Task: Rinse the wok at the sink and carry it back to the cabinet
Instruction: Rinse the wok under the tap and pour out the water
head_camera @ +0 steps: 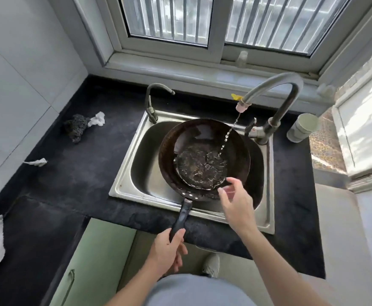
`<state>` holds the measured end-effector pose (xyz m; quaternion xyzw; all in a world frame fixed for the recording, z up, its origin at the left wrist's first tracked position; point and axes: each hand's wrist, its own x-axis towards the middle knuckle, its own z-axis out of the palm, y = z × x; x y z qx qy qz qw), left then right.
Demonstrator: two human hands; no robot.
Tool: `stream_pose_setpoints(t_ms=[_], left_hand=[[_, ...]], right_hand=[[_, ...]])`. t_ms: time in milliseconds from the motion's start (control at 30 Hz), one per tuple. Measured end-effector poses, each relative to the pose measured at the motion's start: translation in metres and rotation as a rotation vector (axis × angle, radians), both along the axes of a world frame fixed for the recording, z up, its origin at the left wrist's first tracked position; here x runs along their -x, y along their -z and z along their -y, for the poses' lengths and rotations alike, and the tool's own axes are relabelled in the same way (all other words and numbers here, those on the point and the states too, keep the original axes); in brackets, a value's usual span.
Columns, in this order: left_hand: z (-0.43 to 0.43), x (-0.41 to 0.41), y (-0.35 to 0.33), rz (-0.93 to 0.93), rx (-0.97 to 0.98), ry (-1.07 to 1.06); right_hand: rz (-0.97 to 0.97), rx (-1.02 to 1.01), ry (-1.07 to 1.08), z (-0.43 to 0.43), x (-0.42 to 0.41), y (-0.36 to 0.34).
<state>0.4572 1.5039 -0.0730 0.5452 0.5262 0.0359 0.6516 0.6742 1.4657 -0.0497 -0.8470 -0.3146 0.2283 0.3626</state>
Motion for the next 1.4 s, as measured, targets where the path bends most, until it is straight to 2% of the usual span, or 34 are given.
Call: stream_pose_setpoints(t_ms=[200, 300, 500, 667, 800, 900, 1033, 1233, 1400], left_hand=[[-0.004, 0.007, -0.002, 0.023, 0.003, 0.041], [-0.007, 0.010, 0.003, 0.048, 0.019, 0.046], [-0.013, 0.015, 0.008, 0.073, 0.032, 0.049], [-0.017, 0.016, 0.012, 0.094, 0.053, 0.034], [-0.017, 0.015, 0.013, 0.062, 0.008, 0.042], [-0.012, 0.014, 0.011, 0.040, -0.013, 0.025], [-0.002, 0.020, 0.004, 0.042, -0.033, -0.026], [0.000, 0.033, 0.004, -0.023, -0.157, -0.057], [-0.002, 0.044, -0.003, -0.027, -0.191, -0.075]], right_hand=[[-0.278, 0.086, 0.092, 0.003, 0.080, 0.023], [-0.436, 0.117, 0.219, -0.006, 0.096, 0.031], [-0.602, 0.232, 0.212, -0.029, 0.108, 0.032], [-0.854, 0.123, 0.335, -0.040, 0.112, 0.046], [-0.749, 0.140, 0.339, -0.041, 0.114, 0.048], [-0.739, 0.123, 0.320, -0.038, 0.115, 0.049], [-0.871, 0.030, 0.332, -0.035, 0.123, 0.045], [-1.204, -0.155, 0.377, -0.047, 0.145, 0.033], [-1.176, -0.138, 0.380, -0.057, 0.159, 0.026]])
